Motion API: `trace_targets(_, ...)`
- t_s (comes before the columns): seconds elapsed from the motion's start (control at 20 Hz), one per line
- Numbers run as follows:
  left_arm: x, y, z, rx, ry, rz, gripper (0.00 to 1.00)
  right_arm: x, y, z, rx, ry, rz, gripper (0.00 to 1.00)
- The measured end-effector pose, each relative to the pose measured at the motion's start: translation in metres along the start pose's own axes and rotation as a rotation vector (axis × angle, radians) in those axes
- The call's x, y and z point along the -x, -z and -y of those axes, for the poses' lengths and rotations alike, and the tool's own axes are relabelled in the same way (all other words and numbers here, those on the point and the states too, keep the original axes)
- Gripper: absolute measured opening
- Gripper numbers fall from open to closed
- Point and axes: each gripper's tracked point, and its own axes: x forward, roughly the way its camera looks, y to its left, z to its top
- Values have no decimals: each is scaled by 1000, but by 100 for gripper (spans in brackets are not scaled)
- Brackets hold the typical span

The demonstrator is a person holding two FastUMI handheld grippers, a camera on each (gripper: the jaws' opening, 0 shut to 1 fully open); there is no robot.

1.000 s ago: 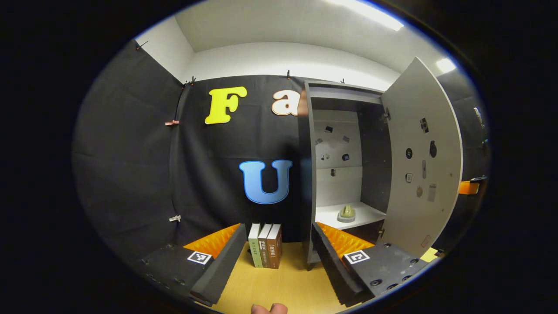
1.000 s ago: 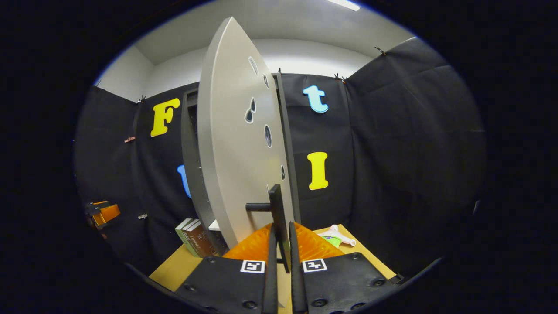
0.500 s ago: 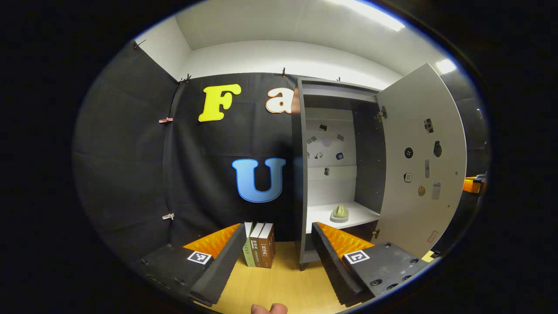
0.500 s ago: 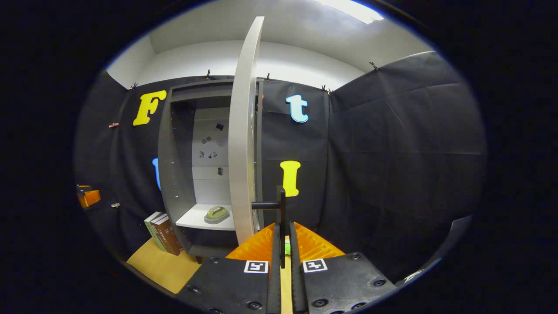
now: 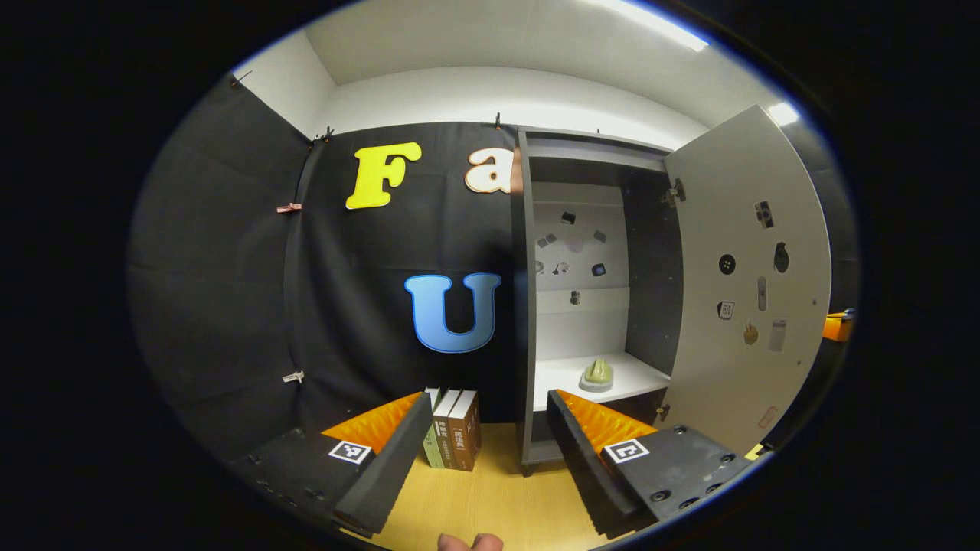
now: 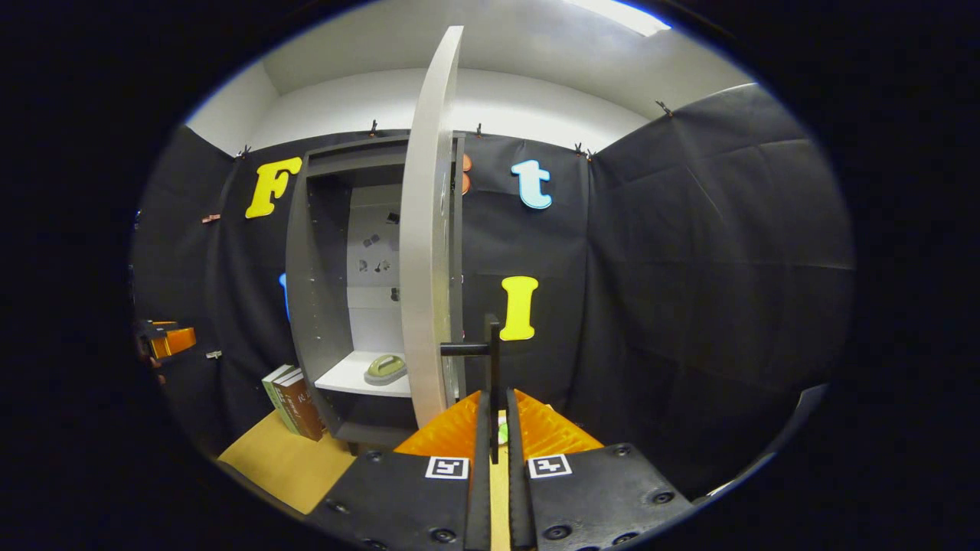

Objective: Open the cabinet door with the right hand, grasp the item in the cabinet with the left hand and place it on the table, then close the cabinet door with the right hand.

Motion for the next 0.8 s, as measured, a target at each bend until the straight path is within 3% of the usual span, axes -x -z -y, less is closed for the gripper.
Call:
trace_targets(0.2,-21,-6,35,4,21,5,94,7,-18,46,-7,51,63,29)
trace_targets(0.4,-46,-15,78,-14,68,14,95,-5,-5,96,-23,156,51,97)
trace_targets(0.7,-108,-8,140,-70,180,-50,94,-20,-6,120,-41,145,87,98)
trace_targets(0.8,-134,-5,151,-85,186,-72,99,-27,-9,127,-23,135,108,98)
